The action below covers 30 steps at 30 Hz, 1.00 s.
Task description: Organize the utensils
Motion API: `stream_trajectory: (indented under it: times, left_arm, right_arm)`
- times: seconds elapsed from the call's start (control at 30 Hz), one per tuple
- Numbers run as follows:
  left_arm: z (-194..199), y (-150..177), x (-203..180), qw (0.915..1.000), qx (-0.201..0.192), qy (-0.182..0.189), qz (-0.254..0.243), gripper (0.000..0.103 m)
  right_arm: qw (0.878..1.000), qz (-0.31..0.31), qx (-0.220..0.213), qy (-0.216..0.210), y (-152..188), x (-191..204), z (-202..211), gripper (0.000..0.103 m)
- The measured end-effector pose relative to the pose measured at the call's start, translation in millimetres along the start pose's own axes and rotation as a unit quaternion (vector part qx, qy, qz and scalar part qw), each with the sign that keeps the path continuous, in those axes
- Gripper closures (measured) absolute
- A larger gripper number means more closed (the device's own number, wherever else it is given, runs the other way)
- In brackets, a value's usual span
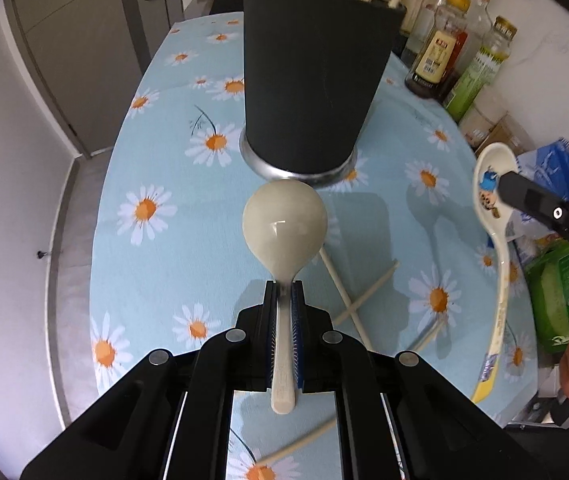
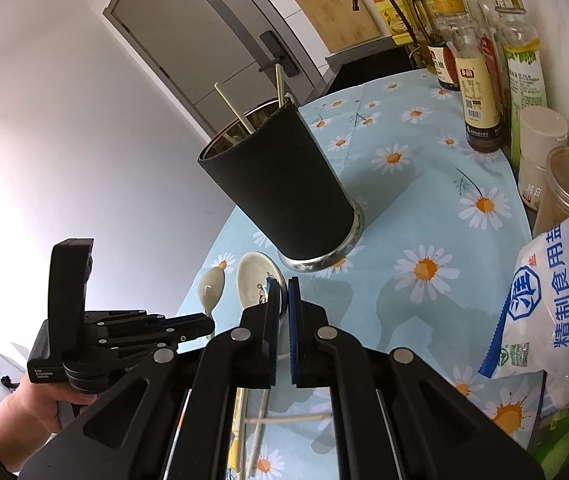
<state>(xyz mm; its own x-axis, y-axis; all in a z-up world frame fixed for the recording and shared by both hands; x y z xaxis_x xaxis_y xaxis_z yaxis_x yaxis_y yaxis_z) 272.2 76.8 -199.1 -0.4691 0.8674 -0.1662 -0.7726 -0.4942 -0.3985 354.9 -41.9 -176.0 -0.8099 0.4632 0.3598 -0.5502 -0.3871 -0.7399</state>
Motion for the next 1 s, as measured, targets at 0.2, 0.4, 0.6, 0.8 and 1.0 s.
stream_trajectory:
  times: [0.2,0.4,0.6,0.8,1.0]
  left_arm:
    - [4,-17,12,0.9994,-0.011,0.031,-0.003,0.097]
    - [13,-30,16,0.9975,-0.019,0.068,-0.004,0.097]
    - [28,-41,12,0.9944,-0.026,0.101,-0.015,0.103]
    - [46,-53,7,0.9905,-0.043,0.126,-0.032,0.103]
    - [52,-62,5,0.9882,-0.049,0.138,-0.045,0.103]
  right_arm:
    - [1.0,0.0,-0.005,0.028,-10,11,-8,0.098]
    - [0.999,0.0,-0.009,0.047,-21,20,-18,0.098]
    - [0.997,0.013,-0.019,0.072,-38,27,-20,0.098]
    - [0.995,0.027,-0.032,0.092,-54,37,-18,0.098]
    - [0.992,0.037,-0.046,0.107,-67,43,-15,0.098]
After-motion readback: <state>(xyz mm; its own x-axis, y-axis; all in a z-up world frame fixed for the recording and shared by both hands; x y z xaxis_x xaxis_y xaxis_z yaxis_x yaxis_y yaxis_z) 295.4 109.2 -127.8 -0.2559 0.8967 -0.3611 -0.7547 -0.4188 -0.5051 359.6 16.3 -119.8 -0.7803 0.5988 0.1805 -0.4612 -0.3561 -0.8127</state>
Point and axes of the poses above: each gripper's, at about its wrist camera, not at the fingertips, and z roughly against the way its jaws point, x to its left, y to its underside, the point moved 9 cm from there along -z, roughly the way its jaws point, and after that the axes turned 13 degrees about z, right-handed, at the moved point
